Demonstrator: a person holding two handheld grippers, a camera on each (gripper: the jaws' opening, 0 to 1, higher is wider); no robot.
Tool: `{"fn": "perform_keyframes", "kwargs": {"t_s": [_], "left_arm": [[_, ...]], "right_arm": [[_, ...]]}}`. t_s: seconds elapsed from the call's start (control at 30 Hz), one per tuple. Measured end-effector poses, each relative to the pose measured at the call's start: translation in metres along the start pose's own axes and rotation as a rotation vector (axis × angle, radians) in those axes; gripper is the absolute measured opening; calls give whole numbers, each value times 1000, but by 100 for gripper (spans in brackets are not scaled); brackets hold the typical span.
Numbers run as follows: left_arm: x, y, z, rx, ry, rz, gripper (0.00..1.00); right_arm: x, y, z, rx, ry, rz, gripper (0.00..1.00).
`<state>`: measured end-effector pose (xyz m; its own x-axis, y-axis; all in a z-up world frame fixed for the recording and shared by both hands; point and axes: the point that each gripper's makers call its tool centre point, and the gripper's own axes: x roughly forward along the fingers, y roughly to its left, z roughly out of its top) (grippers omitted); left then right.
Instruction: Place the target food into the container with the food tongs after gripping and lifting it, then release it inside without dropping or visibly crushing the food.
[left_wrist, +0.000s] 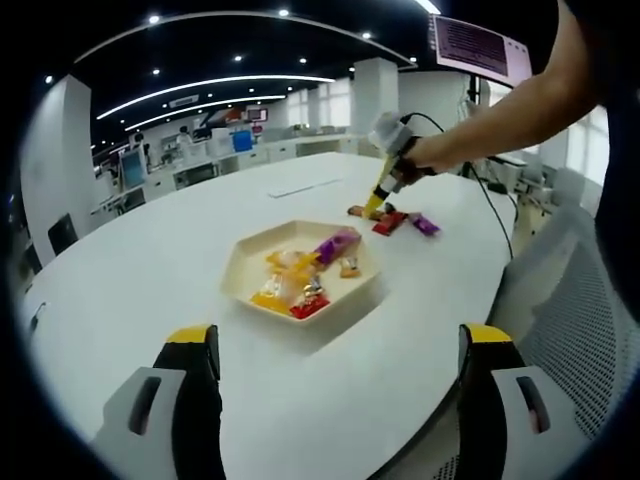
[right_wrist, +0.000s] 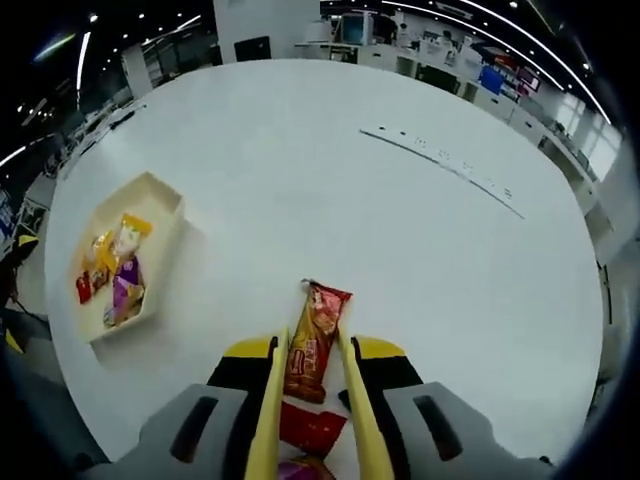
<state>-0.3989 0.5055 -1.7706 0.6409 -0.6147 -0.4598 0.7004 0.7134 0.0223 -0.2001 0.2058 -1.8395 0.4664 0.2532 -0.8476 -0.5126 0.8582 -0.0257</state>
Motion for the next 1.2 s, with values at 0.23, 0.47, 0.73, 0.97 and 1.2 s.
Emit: {"fn": "perform_keyframes", "kwargs": {"t_s": [0.23,0.47,0.73,0.97,1.2], "left_arm": [[0,1,0,-2,-2,4,95],[-1,2,1,-2,-6,9,95],[-1,2,2,-1,-8,8,95],[-2,1,4,-9,-21,4,96],[-3,3,9,-12,-45,13,97]], "right_arm": [[0,2,2,-42,-14,-9,26],[-5,3,6,-87,-24,16,24],[-20,-2,17,-105,-33,36,24],[-42,1,36,-175,-49,49,24],[-59,10,57,-223,-83,63,24]]}}
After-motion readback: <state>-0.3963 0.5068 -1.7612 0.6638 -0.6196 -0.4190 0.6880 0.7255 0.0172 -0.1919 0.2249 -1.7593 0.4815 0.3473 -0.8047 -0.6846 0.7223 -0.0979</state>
